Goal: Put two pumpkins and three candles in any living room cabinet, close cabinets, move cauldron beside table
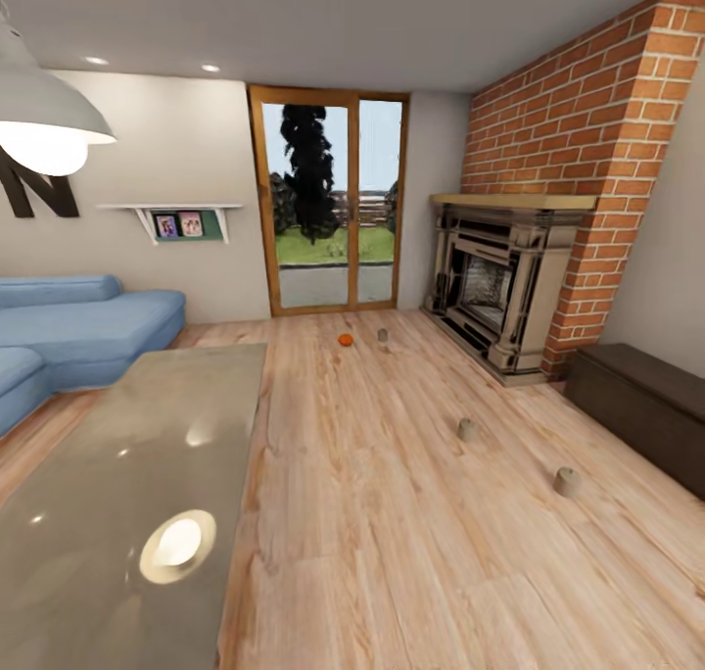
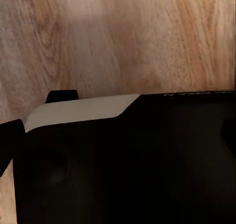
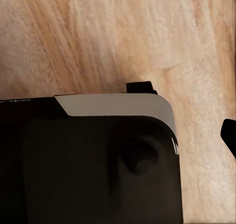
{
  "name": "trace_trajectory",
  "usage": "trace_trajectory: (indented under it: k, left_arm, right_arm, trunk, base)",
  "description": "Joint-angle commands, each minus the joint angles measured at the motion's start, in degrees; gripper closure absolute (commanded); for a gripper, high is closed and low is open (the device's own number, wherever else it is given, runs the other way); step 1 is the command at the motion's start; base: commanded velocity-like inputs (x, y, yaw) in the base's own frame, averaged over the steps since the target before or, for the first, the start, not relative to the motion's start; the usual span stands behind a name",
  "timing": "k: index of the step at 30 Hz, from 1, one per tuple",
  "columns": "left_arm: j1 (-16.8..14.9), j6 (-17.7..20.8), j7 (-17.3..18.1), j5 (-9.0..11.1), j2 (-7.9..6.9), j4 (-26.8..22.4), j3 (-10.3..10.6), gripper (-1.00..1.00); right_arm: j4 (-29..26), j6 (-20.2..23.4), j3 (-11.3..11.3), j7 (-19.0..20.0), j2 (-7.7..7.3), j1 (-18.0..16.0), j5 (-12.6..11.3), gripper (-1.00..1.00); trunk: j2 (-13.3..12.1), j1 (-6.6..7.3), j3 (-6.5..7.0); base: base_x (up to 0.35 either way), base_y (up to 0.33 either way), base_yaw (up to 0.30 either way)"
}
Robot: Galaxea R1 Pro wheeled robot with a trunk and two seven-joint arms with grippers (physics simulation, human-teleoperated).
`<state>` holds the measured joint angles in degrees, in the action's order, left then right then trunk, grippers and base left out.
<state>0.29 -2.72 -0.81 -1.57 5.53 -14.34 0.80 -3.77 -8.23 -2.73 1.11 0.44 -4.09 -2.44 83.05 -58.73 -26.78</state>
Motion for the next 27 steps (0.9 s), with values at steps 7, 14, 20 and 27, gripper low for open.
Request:
trace_trajectory:
  k: [7,14,20,27]
  left_arm:
    - [-0.9,0.6,-0.4,0.1,0.58,-2.3,0.1,-1.0]
    - [-2.8,0.8,-4.9,0.1,1.02,-2.3,0.2,-1.0]
    - [-3.0,0.8,-5.9,-0.1,1.14,-2.3,0.2,-1.0]
    - [-5.2,0.8,-6.0,-0.1,1.1,-2.3,0.3,-1.0]
  right_arm:
    - [0.1,-0.6,-0.7,0.0,0.0,0.0,-0.6,-1.0]
    - [0.1,-1.1,-3.7,-0.1,-0.15,-0.1,-0.6,-1.0]
    - [0.1,-1.1,-4.1,-0.1,-0.18,-0.1,-0.6,-1.0]
    - [0.1,-1.1,-4.2,-0.2,-0.18,-0.1,-0.6,-1.0]
  trunk:
    - [0.0,0.0,-0.05]
    - [0.0,0.0,-0.05]
    - [0.0,0.0,-0.05]
    - [0.0,0.0,-0.05]
  base:
    - [0.0,0.0,-0.289]
    - [0.0,0.0,-0.289]
    - [0.0,0.0,-0.289]
    - [0.0,0.0,-0.289]
